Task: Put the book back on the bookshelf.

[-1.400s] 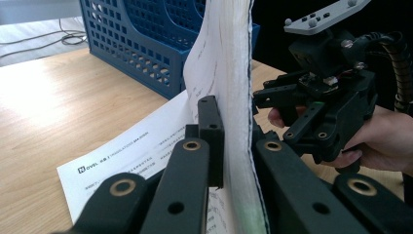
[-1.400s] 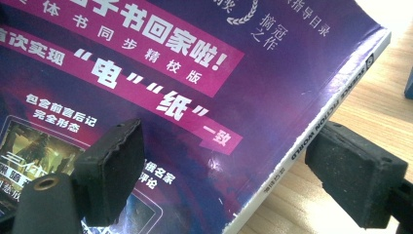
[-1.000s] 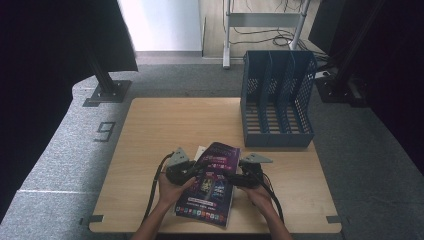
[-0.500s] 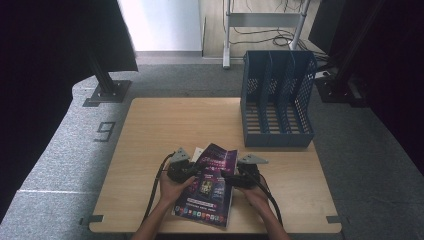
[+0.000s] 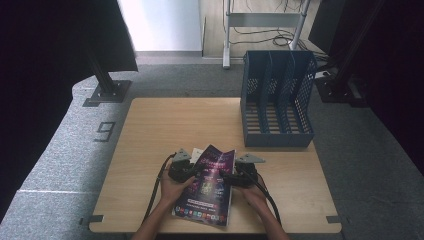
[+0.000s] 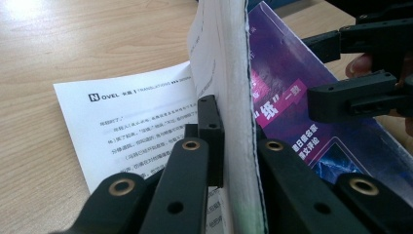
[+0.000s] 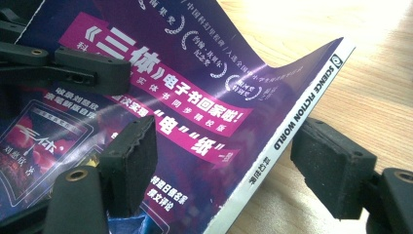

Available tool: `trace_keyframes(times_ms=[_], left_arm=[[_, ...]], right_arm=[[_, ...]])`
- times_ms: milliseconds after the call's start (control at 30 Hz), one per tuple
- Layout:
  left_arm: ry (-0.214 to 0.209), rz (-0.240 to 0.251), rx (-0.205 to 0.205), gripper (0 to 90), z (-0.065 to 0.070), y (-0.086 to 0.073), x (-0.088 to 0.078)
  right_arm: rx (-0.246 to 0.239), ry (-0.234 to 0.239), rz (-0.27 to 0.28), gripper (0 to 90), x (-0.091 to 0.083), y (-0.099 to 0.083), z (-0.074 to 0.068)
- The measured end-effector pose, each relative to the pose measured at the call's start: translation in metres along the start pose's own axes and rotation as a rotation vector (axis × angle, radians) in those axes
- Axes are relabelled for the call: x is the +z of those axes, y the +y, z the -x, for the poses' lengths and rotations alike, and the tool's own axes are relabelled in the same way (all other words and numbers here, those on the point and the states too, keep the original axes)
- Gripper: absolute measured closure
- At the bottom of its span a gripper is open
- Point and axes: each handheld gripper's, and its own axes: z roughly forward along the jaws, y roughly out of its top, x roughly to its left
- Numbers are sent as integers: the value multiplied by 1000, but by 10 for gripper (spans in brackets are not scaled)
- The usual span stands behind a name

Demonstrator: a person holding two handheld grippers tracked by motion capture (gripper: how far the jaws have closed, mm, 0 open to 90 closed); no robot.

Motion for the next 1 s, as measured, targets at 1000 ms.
trace_keyframes(times_ms=[1000], left_arm=[[16, -14, -16, 856, -6, -3, 3]], right_arm=[[56, 15, -24, 415, 28, 7, 18]])
